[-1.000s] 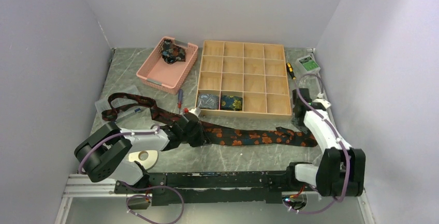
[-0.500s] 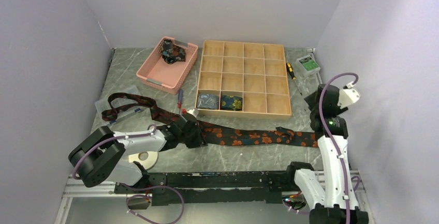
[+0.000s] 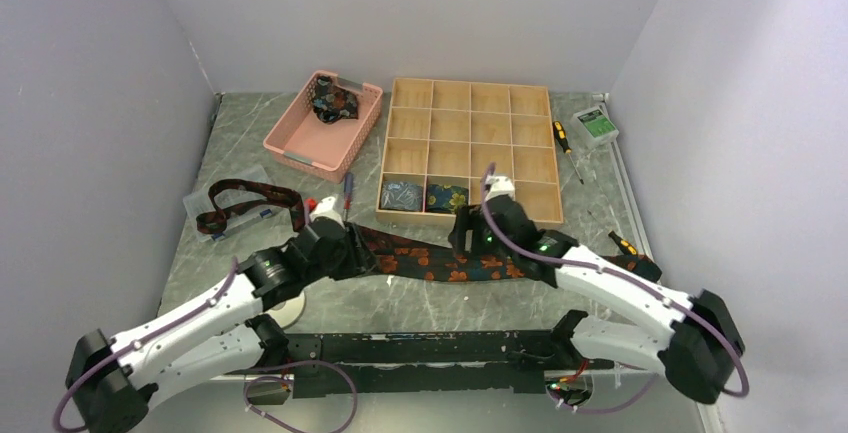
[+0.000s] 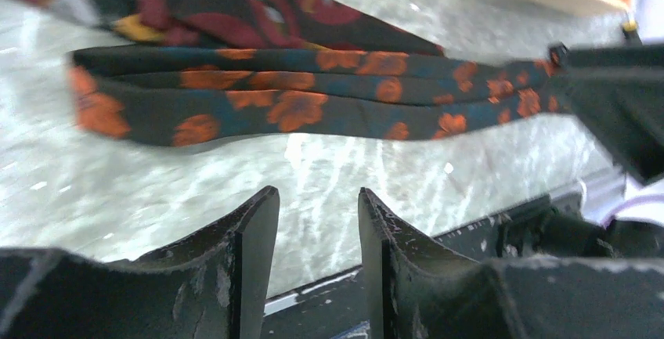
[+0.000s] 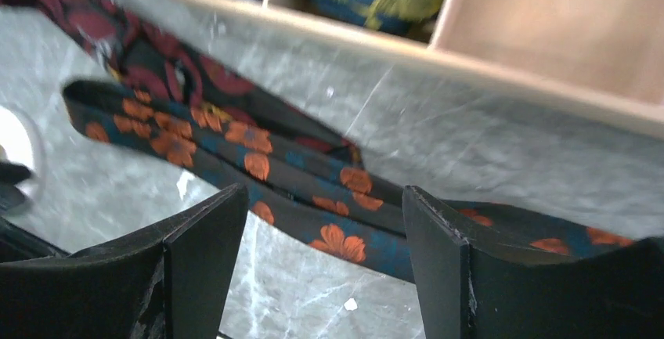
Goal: Roll the ties
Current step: Flatten out the tie at the center of the board.
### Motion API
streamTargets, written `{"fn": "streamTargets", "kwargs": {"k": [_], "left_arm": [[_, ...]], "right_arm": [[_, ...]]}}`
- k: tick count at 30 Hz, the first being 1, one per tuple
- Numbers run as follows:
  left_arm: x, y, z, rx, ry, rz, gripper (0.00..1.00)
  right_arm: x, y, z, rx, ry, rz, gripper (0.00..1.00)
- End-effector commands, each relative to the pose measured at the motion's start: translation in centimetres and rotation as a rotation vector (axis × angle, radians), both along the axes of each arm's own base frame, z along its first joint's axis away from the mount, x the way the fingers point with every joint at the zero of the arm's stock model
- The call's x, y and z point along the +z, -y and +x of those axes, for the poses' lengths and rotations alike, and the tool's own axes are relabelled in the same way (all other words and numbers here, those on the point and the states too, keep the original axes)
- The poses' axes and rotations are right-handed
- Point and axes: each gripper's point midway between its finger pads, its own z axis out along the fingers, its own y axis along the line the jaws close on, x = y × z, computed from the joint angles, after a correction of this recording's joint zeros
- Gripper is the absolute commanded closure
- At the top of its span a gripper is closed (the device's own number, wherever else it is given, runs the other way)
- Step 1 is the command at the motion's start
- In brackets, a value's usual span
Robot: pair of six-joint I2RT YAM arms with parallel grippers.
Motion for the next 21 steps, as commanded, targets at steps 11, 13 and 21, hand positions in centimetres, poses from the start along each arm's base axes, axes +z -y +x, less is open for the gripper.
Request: {"fn": "streamTargets", "kwargs": {"k": [11, 13, 21], "left_arm": [[-5.4, -7.3, -1.4, 0.274, -0.086, 0.199, 0.59], [-5.3, -6.6, -1.1, 0.271, -0.086, 0.18, 0.6], [-5.4, -6.0, 0.0, 0.261, -0.07, 0.219, 0.59]], "right_arm": [[-5.3, -5.4, -2.9, 0.22, 0.006, -0.05, 0.25], [-6.9, -4.4, -2.9, 0.183, -0.027, -0.123, 0.26], [-9.5, -3.7, -4.3, 0.178, -0.078, -0.328, 0.28]]}}
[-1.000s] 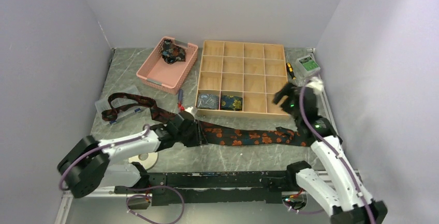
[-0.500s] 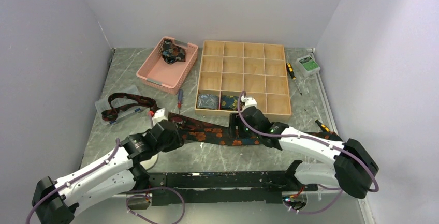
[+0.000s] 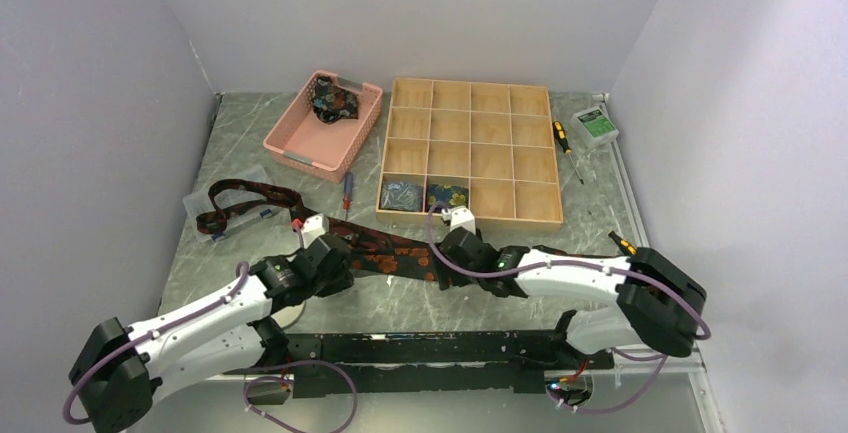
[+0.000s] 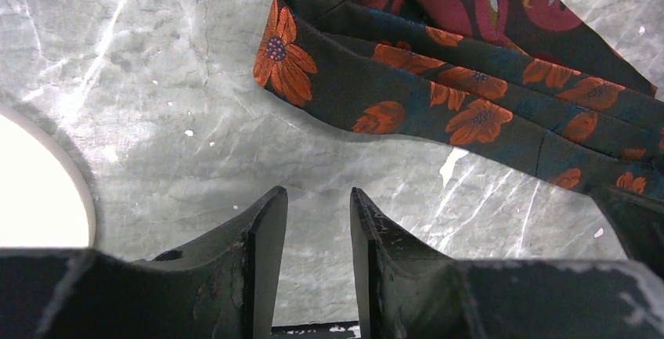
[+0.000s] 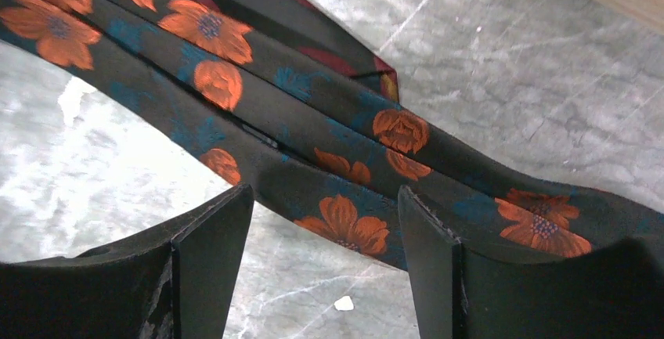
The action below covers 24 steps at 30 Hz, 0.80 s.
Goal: Roll the ties
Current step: Flatten out the tie at the center of the board.
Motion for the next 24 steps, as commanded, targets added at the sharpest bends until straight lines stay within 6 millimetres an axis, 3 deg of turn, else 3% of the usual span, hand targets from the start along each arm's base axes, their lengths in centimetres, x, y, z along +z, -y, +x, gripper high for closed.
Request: {"fn": "streamTargets", "kwargs": {"k": [1, 6, 12, 19, 21, 24], "left_arm": [[1.4, 1.0, 1.7, 0.01, 0.059, -0.015, 0.59], [1.2, 0.9, 1.9, 0.017, 0.054, 0.0, 0.59], [1.3, 0.9, 1.9, 0.02, 0.067, -0.014, 0.59], [1.2, 0.8, 1.6, 0.022, 0.057, -0.018, 0.6], [1.3, 0.8, 1.6, 0.024, 0.058, -0.019, 0.6], [1.9, 0.7, 1.7, 0.022, 0.069, -0.021, 0.6]], "right_arm": [[0.0, 0.4, 0.6, -0.037, 0.027, -0.108, 0.29], [0.6, -0.1, -0.4, -0.021, 0.047, -0.107, 0.32], [-1.1, 0.4, -1.2, -0.001, 0.012, -0.179, 0.45], [-2.0, 1.0, -1.4, -0.006, 0.003, -0.216, 0.8], [-1.2, 1.1, -1.0, -0.012, 0.025, -0.21, 0.93], [0.8, 0.9, -0.4, -0.014, 0.068, -0.191, 1.0]]}}
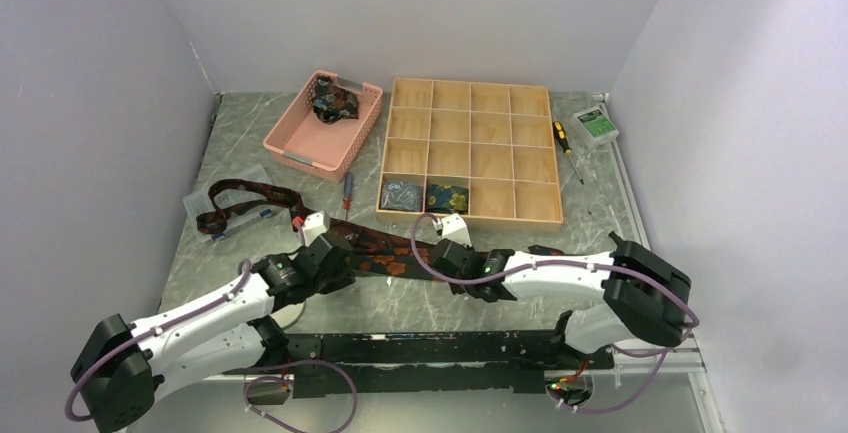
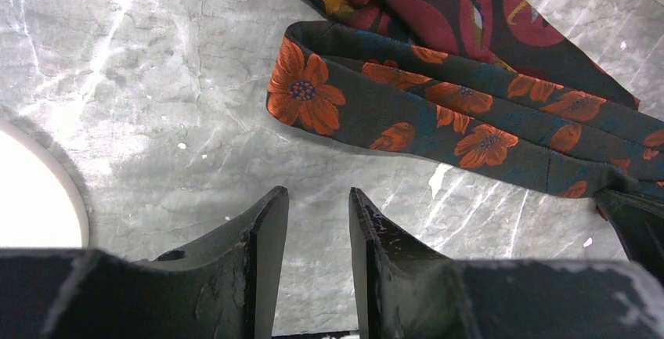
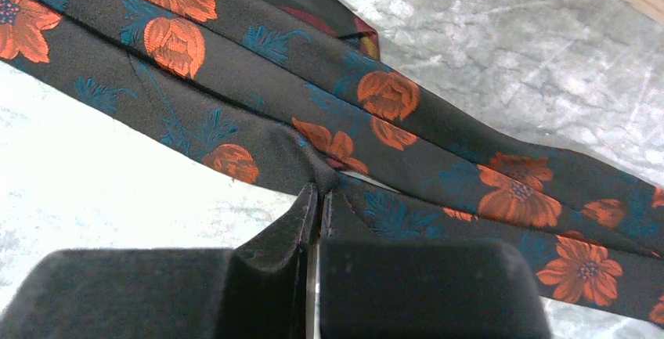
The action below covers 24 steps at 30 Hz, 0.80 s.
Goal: Roll the ties
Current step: Flatten out the tie at the center of the board.
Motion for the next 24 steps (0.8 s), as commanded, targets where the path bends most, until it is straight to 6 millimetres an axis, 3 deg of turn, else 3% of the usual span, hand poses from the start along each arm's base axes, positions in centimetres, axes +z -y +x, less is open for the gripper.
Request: {"fn": "streamTargets", "kwargs": {"k": [1, 5, 8, 18, 24], "left_arm": [[2.2, 0.3, 0.9, 0.011, 0.058, -0.028, 0.6], [3.7, 0.4, 1.4, 0.01, 0.094, -0.04, 0.59], [4.3, 0.4, 1.8, 0.011, 0.118, -0.034, 0.59], [3.5, 0.0, 3.0, 0.021, 0.095, 0.047, 0.59], [2.2, -0.5, 3.8, 0.042, 0.05, 0.047, 0.58]], "right_arm": [[3.3, -0.1, 1.1, -0.007, 0.075, 0.011, 1.0], [5.7, -0.4, 2.1, 0.001, 0.125, 0.024, 1.0], [6.4, -0.5, 3.3, -0.012, 0.129, 0.034, 1.0], [4.1, -0.9, 5.5, -0.023, 0.052, 0.037, 0.99], [4.6, -0.7, 4.9, -0.02, 0.049, 0.077, 0.57]]}}
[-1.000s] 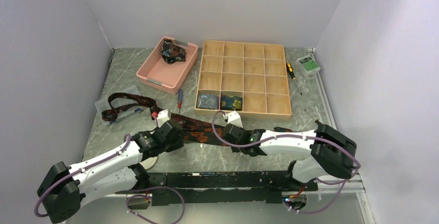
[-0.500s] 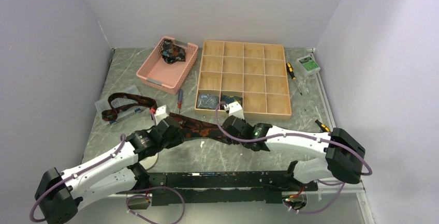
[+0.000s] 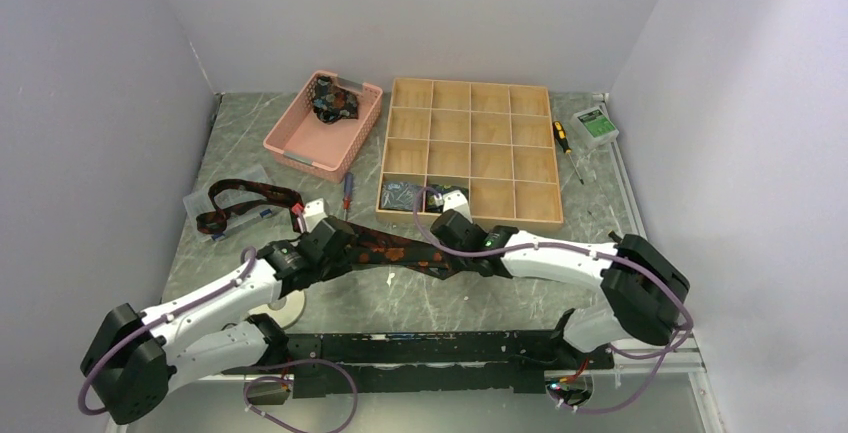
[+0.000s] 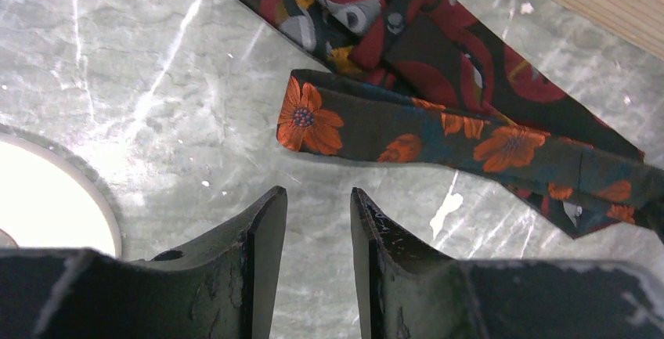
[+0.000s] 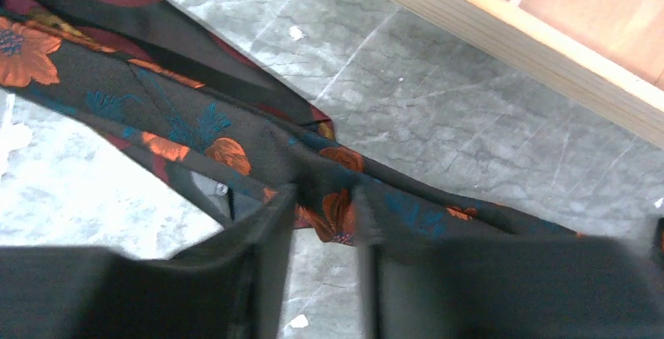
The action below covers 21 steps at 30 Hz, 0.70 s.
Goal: Roll the ties
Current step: Flatten out the tie at the center of the board.
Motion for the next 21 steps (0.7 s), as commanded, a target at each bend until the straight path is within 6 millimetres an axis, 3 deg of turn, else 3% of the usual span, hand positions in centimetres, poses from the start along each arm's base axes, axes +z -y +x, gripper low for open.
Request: {"fn": "streamTargets", "kwargs": {"k": [1, 5, 9, 15, 18, 21], "left_arm": [[0.6, 0.2, 1.7, 0.015, 0.014, -0.031, 0.58], [0.0, -0.4, 2.7, 0.036, -0.004, -0.042, 0.57], [0.0, -0.5, 4.2, 0.031, -0.006, -0.058, 0.55], [-1.2, 0.8, 5.4, -0.026, -0.044, -0.091, 0.57], [-2.2, 1.0, 5.5, -0.032, -0.065, -0.086, 0.62], [-3.0, 0.6, 5.4, -0.015, -0.081, -0.075, 0.73]], "right_arm": [[2.6, -1.0, 0.6, -0.004, 0.049, 0.094, 0.51], [4.2, 0.7, 0.5, -0.067, 0.091, 0.112, 0.41], [4.7, 2.5, 0.8, -0.14, 0.07, 0.204, 0.43], [1.7, 2.3, 0.1, -0.139, -0.018, 0.219, 0.67], [0.1, 2.2, -0.2, -0.159, -0.058, 0.224, 0.69], [-0.7, 2.3, -0.4, -0.166, -0.076, 0.221, 0.69]]}}
